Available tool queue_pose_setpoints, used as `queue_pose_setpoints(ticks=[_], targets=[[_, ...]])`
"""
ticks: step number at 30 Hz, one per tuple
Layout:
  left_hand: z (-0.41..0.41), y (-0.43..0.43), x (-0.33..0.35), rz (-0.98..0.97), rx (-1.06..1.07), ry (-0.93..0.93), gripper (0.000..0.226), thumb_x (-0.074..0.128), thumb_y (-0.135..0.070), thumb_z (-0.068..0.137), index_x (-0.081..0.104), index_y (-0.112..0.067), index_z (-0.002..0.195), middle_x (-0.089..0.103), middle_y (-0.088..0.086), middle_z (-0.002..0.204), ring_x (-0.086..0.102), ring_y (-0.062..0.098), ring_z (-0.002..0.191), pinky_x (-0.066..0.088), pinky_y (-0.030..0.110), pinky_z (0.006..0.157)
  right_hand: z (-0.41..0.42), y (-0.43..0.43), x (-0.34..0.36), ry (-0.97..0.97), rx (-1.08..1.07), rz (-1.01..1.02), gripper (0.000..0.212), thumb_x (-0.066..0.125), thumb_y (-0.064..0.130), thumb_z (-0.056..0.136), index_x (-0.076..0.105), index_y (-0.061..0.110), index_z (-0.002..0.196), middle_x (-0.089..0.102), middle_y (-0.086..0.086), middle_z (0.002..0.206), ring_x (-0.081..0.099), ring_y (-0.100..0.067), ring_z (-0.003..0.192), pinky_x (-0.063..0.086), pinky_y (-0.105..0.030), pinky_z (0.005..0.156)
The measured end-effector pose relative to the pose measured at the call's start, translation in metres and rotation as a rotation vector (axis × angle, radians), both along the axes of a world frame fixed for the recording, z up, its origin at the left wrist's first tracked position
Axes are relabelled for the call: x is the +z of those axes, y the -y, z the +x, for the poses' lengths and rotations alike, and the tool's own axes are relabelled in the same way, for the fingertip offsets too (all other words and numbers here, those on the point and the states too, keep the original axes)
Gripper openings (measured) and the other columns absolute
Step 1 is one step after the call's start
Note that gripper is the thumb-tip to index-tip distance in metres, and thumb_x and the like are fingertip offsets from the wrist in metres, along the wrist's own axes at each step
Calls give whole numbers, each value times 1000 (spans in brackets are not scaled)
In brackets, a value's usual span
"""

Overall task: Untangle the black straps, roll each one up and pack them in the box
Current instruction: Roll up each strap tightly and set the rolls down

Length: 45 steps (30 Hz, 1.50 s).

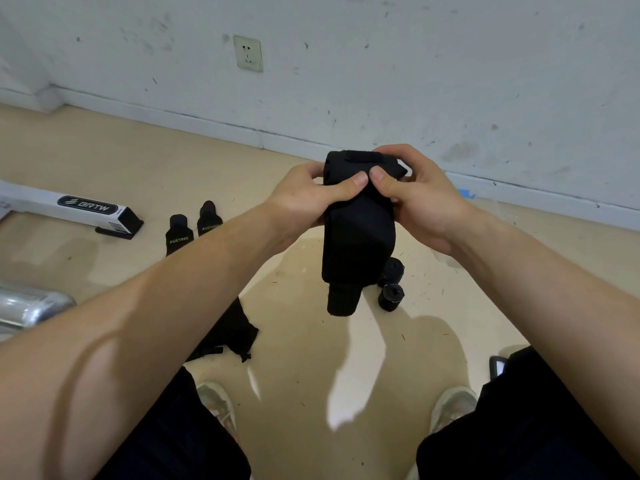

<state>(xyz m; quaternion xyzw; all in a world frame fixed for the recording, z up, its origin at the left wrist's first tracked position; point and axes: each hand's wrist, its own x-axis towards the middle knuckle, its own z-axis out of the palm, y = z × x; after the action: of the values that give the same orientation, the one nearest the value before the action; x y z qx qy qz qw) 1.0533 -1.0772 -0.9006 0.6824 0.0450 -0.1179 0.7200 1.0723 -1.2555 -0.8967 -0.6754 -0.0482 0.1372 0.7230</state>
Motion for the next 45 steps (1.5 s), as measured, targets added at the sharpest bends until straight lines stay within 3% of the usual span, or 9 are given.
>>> queue_pose_setpoints(ticks=[3, 7, 13, 22, 28, 34, 39, 42, 45], targets=[[-1, 3, 0, -3, 17, 10, 44, 75, -34, 93, 66, -6, 127, 74, 13, 121, 75, 25, 106, 61, 40, 93, 0, 1, 0, 10, 4, -15, 32, 65, 6, 97, 58, 17, 126, 65, -17, 101, 68, -28, 92, 57, -48, 92], [-2, 5, -3, 5, 50, 30, 40, 77, -25, 92, 65, -10, 127, 73, 13, 122, 75, 27, 106, 60, 47, 95, -1, 3, 2, -19, 45, 5, 31, 63, 4, 97, 57, 17, 124, 66, -13, 102, 68, -27, 90, 58, -44, 90], [-3, 3, -1, 49, 57, 50, 40, 80, -19, 90, 63, -15, 126, 74, 18, 115, 75, 33, 103, 61, 52, 93, -2, 4, 4, -110, 79, -73, 29, 60, 20, 99, 60, 28, 127, 65, -2, 111, 67, -27, 99, 55, -51, 95], [-4, 0, 2, 104, 33, 70, 39, 79, -8, 88, 61, -21, 121, 74, 18, 112, 74, 34, 101, 61, 52, 91, -3, -1, 2, -60, 46, -55, 28, 57, 33, 103, 63, 20, 126, 66, -1, 110, 67, -21, 95, 58, -40, 89], [-5, 1, 3, 11, 37, -43, 47, 78, -4, 88, 59, -7, 131, 72, 23, 118, 75, 32, 102, 64, 37, 84, -2, -1, -1, 3, 24, -3, 16, 59, 14, 102, 63, 21, 116, 64, -12, 105, 67, -23, 88, 59, -35, 82], [-4, 0, 8, -110, -35, -128, 30, 69, 2, 93, 68, -1, 122, 76, 13, 114, 76, 21, 98, 61, 25, 77, -1, 2, -1, 48, 46, -31, 22, 61, 5, 99, 61, 22, 114, 61, -16, 100, 63, -28, 90, 56, -42, 89], [-5, 2, 14, -140, -10, -96, 25, 70, -23, 97, 71, -8, 117, 78, -1, 91, 77, 11, 86, 60, 24, 73, -3, 4, 0, 38, 93, -33, 30, 62, 0, 97, 59, 20, 119, 59, -21, 107, 64, -32, 92, 57, -43, 88], [-5, 2, 11, -116, 12, -58, 32, 71, -18, 96, 66, -6, 125, 76, 6, 105, 77, 20, 93, 61, 27, 74, -4, 7, 6, -34, 98, -26, 30, 64, 4, 96, 61, 23, 118, 59, -15, 110, 65, -28, 87, 59, -36, 79], [-3, 0, 11, -97, -2, -30, 38, 71, -10, 95, 62, -7, 131, 73, 17, 113, 75, 27, 99, 62, 31, 78, -3, 7, 9, -124, 71, 5, 18, 61, 23, 99, 63, 25, 118, 59, -6, 107, 64, -24, 88, 58, -35, 77]])
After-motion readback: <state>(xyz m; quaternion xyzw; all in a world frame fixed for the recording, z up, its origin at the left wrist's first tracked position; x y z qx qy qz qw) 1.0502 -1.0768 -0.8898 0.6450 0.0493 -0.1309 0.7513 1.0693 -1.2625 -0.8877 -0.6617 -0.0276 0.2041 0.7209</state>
